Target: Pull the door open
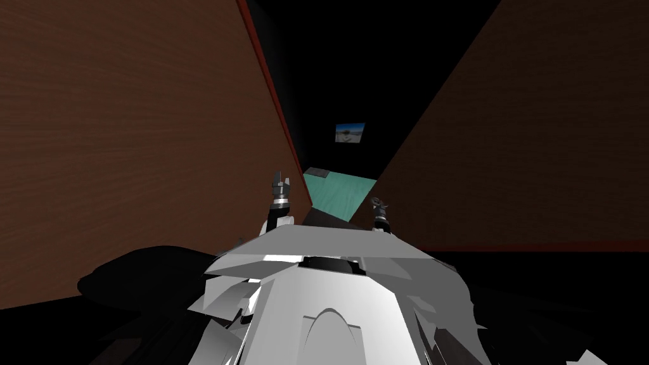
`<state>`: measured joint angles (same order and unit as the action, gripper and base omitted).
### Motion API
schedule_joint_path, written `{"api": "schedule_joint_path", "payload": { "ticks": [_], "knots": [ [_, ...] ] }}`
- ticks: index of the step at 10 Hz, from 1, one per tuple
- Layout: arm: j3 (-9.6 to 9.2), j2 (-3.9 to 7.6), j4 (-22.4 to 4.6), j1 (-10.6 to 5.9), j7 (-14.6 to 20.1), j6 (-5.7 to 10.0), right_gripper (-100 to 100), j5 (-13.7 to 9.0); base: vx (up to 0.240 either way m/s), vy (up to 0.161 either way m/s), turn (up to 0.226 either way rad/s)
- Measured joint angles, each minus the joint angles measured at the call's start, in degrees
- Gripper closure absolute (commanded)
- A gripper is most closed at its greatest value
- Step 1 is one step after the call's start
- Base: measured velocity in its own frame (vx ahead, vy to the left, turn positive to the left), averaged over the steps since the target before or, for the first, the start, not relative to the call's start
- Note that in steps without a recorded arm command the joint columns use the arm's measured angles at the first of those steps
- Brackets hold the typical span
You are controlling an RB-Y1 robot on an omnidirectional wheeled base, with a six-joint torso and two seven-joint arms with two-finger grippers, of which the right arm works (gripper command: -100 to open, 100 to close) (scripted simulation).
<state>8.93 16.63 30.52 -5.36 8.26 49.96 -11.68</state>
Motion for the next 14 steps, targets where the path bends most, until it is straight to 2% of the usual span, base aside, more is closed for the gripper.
{"api": "schedule_joint_path", "payload": {
  "ticks": [2, 6, 8, 10, 14],
  "knots": [
    [0.09, -0.20, -0.2, -0.31, 0.4, 0.41, 100, -0.2, -0.029, 0.011, -0.003],
    [-0.09, -0.15, -0.5, -0.08, 0.1, 0.16, 100, 0.1, -0.033, -0.003, 0.023],
    [-0.58, 0.41, -0.5, -0.04, 0.8, 0.61, 100, 0.4, -0.164, -0.021, 0.086],
    [-1.49, 0.91, 0.6, 0.90, 1.8, 0.60, 100, 0.9, -0.209, -0.029, 0.123],
    [-4.13, 2.37, -0.6, 1.69, 5.0, 2.58, 100, 2.5, -0.189, -0.044, 0.125]
  ]
}}
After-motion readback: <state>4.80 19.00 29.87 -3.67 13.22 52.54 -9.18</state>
